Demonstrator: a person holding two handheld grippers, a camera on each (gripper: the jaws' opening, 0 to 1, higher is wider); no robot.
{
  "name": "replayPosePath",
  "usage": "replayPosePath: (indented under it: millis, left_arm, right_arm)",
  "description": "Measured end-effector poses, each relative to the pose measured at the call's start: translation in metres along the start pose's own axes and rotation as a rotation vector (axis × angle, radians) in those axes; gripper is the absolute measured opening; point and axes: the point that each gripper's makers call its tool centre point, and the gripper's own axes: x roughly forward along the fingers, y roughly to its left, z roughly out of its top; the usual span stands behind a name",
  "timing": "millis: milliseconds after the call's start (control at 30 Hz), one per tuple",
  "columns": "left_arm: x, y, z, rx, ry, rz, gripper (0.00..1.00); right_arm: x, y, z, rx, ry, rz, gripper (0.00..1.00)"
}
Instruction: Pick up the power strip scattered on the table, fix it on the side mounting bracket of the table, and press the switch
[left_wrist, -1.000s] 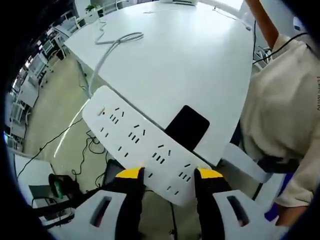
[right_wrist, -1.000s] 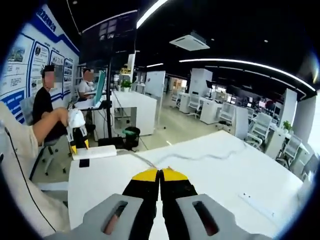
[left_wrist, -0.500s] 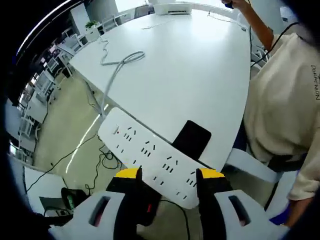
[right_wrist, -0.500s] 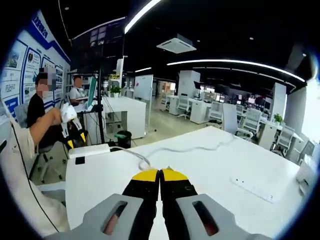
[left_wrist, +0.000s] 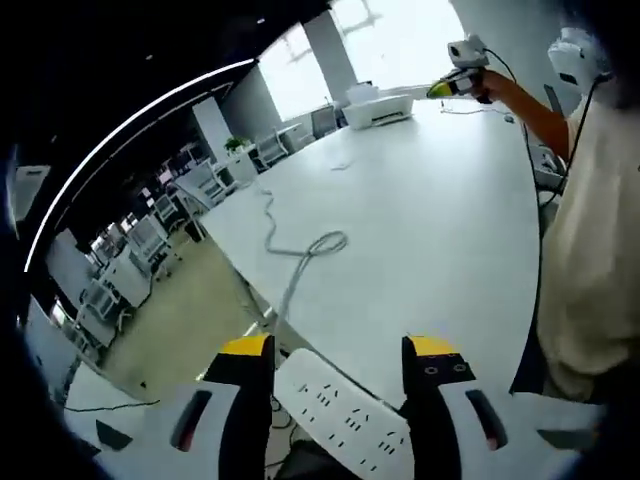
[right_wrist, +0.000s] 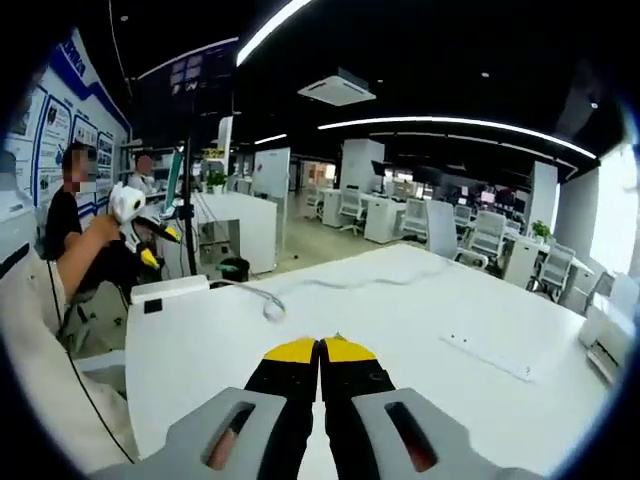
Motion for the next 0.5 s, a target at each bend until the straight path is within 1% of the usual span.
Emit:
replayPosePath:
  millis: [33,67,200,267,300,400,433,467,500]
  left_arm:
    - [0.000,0.001,0.007,-0.009,-0.036,0.012,0.57]
    - [0.000,0.000,0.012,0.003,-0.059,0.017,0.57]
    - [0.003,-0.003,0.021,0.009,-0.107,0.058,0.57]
    - [0.002,-0.004,0.026,-0.005,-0.132,0.066,0.57]
    - [0.002,-0.005,0.031,-0.004,-0.161,0.077,0.57]
    - [0.002,-0.005,0.033,-0.006,-0.171,0.080,0.58]
    - [0.002,-0.006,0.037,-0.012,-0.192,0.087,0.59]
    - [0.003,-0.014,0.044,-0.039,-0.232,0.079,0.61]
    - [0.004,-0.014,0.046,-0.046,-0.252,0.089,0.62]
  right_arm:
    - [-0.004,0.000,-0.001,-0.004,0.001,-0.008,0.00]
    - [-0.007,-0.001,-0.002,-0.002,0.006,-0.019,0.00]
    - [-0.021,-0.004,-0.010,0.001,0.030,-0.069,0.00]
    - [-0.027,-0.005,-0.011,0.004,0.017,-0.084,0.00]
    - [-0.031,-0.004,-0.011,0.007,0.009,-0.089,0.00]
    - [-0.032,-0.004,-0.011,0.010,0.006,-0.092,0.00]
    - [-0.034,-0.004,-0.011,0.016,-0.001,-0.097,0.00]
    - [-0.045,-0.006,-0.019,0.033,-0.019,-0.143,0.01]
    - [-0.047,-0.008,-0.022,0.040,-0.020,-0.161,0.01]
